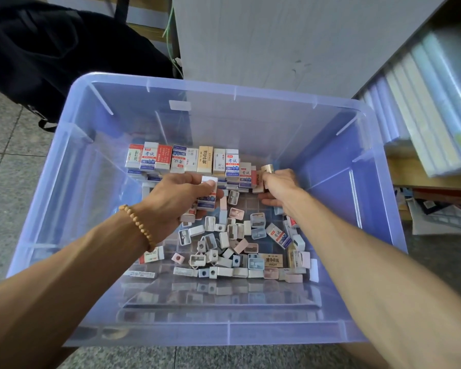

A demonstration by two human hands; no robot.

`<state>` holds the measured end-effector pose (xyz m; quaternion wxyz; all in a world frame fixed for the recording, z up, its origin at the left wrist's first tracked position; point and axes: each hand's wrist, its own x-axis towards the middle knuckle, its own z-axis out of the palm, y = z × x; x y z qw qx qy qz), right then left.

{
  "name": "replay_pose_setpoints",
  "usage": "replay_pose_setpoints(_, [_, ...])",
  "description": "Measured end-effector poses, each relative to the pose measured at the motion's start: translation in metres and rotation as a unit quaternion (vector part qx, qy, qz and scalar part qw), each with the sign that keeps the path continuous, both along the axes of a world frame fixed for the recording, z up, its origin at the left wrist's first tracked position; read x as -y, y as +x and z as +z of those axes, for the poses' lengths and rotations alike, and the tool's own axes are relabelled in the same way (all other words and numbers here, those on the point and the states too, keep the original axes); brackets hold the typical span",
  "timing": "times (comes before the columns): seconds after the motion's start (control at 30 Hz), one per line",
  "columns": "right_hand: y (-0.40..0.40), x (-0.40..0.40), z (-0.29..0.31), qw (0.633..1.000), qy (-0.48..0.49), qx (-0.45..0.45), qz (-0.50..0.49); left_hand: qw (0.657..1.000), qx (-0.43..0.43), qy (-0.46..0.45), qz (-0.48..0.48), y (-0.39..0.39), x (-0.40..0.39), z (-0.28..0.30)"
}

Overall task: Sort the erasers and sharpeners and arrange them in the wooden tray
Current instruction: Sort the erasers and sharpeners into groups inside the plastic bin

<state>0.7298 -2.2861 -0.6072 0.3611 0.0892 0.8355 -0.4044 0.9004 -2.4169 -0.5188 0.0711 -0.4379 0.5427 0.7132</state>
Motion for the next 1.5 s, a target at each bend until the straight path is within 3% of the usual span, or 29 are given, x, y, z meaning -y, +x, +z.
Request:
replay_pose_setpoints(0.17, [-0.006,-0.009,0.008,0.998,0.028,-0.048,-0.013,1.0,0.0,0.004,-0.013,0.0,-0.002,0.002])
replay_pose_setpoints(0.33, [-0.003,-0.01,0.011,0.992,0.075,-0.07,0.069,1.0,-0.006,0.004,-0.023,0.0,-0.001,0.0])
replay_pose_setpoints(0.63, [-0.005,-0.012,0.011,0.99,0.059,-0.082,0.098,1.0,-0.004,0.012,-0.002,0.003,0.0,-0.007])
replay_pose_setpoints(0.87, [-0.003,-0.01,0.004,0.95,0.133,-0.172,0.226,1.0,-0.002,0.014,-0.011,0.002,0.002,-0.008])
replay_pose_setpoints(1.07, [-0.001,-0.013,0.015,0.942,0.132,-0.224,0.211,1.0,0.001,-0.001,-0.01,0.002,0.001,-0.009])
replay_pose_setpoints(1.17, [0.003,-0.015,0.024,0.897,0.123,-0.269,0.329,1.0,0.005,-0.014,-0.025,0.003,-0.001,-0.01])
replay_pose_setpoints(1.3, [0.01,-0.015,0.014,0.844,0.157,-0.255,0.445,1.0,-0.001,-0.007,-0.015,0.003,0.001,-0.01])
replay_pose_setpoints(1.5, [0.011,-0.011,0.015,0.844,0.141,-0.298,0.422,1.0,-0.013,-0.012,-0.017,0.003,0.001,-0.007])
